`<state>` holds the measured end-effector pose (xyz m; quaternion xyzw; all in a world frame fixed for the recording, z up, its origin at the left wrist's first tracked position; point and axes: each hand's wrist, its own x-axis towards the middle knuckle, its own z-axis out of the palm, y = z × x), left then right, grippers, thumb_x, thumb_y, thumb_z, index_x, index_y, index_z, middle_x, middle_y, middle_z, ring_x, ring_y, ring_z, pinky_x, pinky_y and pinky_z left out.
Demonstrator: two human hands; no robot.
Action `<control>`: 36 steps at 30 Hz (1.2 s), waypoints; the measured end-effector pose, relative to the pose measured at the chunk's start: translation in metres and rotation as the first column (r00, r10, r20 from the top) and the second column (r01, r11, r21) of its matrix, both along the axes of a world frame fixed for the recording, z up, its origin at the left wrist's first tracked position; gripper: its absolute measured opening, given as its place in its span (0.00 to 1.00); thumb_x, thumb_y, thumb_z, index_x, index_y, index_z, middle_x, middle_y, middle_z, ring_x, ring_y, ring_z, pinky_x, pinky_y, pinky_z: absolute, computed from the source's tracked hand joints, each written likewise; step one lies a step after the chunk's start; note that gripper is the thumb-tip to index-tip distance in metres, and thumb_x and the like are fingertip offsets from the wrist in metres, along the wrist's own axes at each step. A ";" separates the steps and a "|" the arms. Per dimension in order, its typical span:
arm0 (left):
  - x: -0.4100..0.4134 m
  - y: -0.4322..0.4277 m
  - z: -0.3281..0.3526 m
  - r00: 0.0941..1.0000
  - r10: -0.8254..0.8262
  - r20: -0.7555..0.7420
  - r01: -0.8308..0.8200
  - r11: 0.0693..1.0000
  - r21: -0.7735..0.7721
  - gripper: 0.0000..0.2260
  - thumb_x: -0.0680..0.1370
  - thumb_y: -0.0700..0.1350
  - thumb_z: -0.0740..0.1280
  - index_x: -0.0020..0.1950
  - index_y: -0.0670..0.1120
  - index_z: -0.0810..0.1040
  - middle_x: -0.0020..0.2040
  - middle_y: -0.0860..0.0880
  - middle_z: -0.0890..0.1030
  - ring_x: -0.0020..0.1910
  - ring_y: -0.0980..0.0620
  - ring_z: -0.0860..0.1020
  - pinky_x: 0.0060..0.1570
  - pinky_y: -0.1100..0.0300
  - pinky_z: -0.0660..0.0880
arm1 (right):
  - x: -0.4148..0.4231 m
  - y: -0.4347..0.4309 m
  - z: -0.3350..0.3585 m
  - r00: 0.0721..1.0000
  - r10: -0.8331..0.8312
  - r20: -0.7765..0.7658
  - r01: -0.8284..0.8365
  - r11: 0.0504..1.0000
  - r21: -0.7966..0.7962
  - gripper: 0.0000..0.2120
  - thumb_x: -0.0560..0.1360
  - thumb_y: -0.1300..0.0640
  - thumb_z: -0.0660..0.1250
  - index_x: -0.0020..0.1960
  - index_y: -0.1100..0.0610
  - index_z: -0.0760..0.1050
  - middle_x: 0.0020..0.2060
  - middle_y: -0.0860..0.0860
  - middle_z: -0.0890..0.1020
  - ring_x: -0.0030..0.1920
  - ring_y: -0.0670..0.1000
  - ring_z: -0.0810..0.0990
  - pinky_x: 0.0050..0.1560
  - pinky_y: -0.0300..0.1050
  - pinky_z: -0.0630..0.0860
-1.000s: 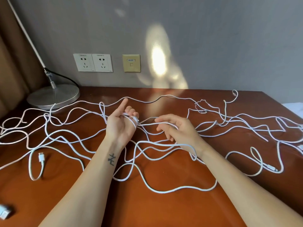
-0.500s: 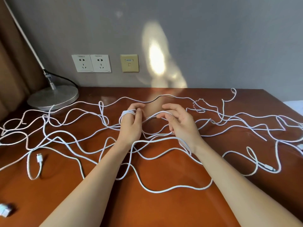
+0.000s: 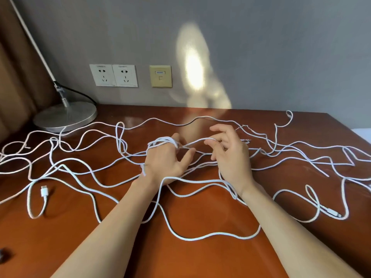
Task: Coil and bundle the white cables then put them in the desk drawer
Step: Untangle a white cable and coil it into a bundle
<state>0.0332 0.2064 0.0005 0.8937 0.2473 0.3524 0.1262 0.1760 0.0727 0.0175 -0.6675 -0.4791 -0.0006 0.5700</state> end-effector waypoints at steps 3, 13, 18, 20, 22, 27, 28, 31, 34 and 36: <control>0.006 -0.004 0.000 0.999 0.050 0.007 -0.050 0.991 0.125 0.15 0.79 0.59 0.62 0.50 0.47 0.77 0.32 0.52 0.76 0.36 0.48 0.78 0.36 0.56 0.69 | 0.002 -0.004 0.004 0.999 -0.008 -0.036 0.010 0.999 0.051 0.09 0.80 0.58 0.72 0.60 0.53 0.77 0.40 0.44 0.83 0.34 0.50 0.82 0.42 0.48 0.80; -0.001 -0.008 0.003 0.977 0.207 0.058 -0.203 0.977 -0.058 0.17 0.80 0.58 0.65 0.38 0.48 0.74 0.28 0.53 0.74 0.31 0.52 0.76 0.34 0.54 0.73 | -0.005 -0.007 -0.005 0.990 0.130 -0.058 -0.136 0.985 -0.103 0.04 0.82 0.52 0.69 0.54 0.51 0.81 0.39 0.45 0.85 0.43 0.46 0.85 0.47 0.42 0.81; -0.002 -0.009 0.006 0.961 0.275 0.015 -0.273 0.959 -0.080 0.22 0.79 0.64 0.66 0.33 0.50 0.71 0.25 0.53 0.73 0.29 0.52 0.74 0.31 0.57 0.69 | -0.008 -0.012 0.003 0.958 0.199 -0.206 -0.225 0.968 -0.109 0.10 0.84 0.52 0.65 0.51 0.54 0.83 0.30 0.49 0.82 0.35 0.47 0.82 0.49 0.40 0.78; -0.002 -0.007 0.004 0.960 0.279 -0.027 -0.280 0.958 -0.059 0.25 0.80 0.66 0.62 0.32 0.50 0.69 0.25 0.52 0.72 0.29 0.51 0.74 0.31 0.56 0.68 | -0.008 -0.012 0.004 0.897 0.259 -0.358 -0.303 0.950 -0.072 0.12 0.85 0.52 0.63 0.53 0.55 0.84 0.26 0.47 0.72 0.30 0.47 0.73 0.42 0.39 0.73; -0.004 -0.002 0.002 0.963 0.263 -0.051 -0.265 0.963 -0.043 0.27 0.82 0.65 0.57 0.31 0.48 0.67 0.26 0.51 0.71 0.28 0.48 0.73 0.32 0.54 0.66 | -0.008 -0.012 0.005 0.823 0.307 -0.478 -0.368 0.929 -0.037 0.13 0.86 0.54 0.62 0.56 0.57 0.84 0.26 0.45 0.66 0.30 0.46 0.65 0.35 0.38 0.66; -0.011 -0.003 0.000 0.982 0.177 -0.069 -0.182 0.979 -0.086 0.29 0.84 0.64 0.51 0.32 0.45 0.68 0.29 0.49 0.72 0.30 0.48 0.73 0.36 0.51 0.69 | -0.005 -0.015 0.010 0.825 0.334 -0.455 -0.364 0.931 0.023 0.11 0.84 0.61 0.64 0.62 0.52 0.81 0.33 0.50 0.75 0.40 0.50 0.75 0.52 0.36 0.76; -0.012 -0.004 0.001 0.989 0.139 -0.057 -0.144 0.983 -0.111 0.31 0.82 0.65 0.49 0.32 0.44 0.69 0.29 0.48 0.73 0.31 0.48 0.74 0.37 0.50 0.70 | -0.003 -0.015 0.011 0.811 0.359 -0.463 -0.370 0.926 0.069 0.12 0.84 0.61 0.64 0.63 0.52 0.80 0.36 0.52 0.76 0.42 0.50 0.77 0.57 0.39 0.76; -0.012 -0.006 0.001 0.999 -0.030 0.022 0.034 0.976 -0.215 0.34 0.80 0.66 0.47 0.32 0.43 0.74 0.28 0.47 0.75 0.32 0.49 0.75 0.40 0.49 0.72 | 0.001 -0.015 0.012 0.691 0.450 -0.566 -0.387 0.891 0.237 0.14 0.83 0.64 0.65 0.66 0.53 0.78 0.40 0.53 0.77 0.44 0.50 0.81 0.56 0.44 0.78; -0.008 -0.012 0.004 0.974 -0.189 0.126 0.222 0.905 -0.362 0.30 0.83 0.59 0.51 0.31 0.42 0.75 0.24 0.53 0.71 0.27 0.55 0.70 0.37 0.56 0.66 | 0.004 -0.014 0.012 0.674 0.460 -0.578 -0.351 0.888 0.298 0.14 0.82 0.66 0.65 0.66 0.54 0.77 0.38 0.52 0.77 0.40 0.50 0.80 0.45 0.46 0.80; -0.005 -0.017 0.006 0.945 -0.251 0.212 0.323 0.826 -0.461 0.27 0.84 0.54 0.53 0.31 0.40 0.74 0.23 0.54 0.68 0.25 0.57 0.67 0.34 0.62 0.65 | 0.005 -0.014 0.011 0.830 0.326 -0.453 -0.265 0.944 0.194 0.13 0.82 0.63 0.68 0.63 0.51 0.79 0.39 0.50 0.79 0.40 0.48 0.80 0.38 0.43 0.77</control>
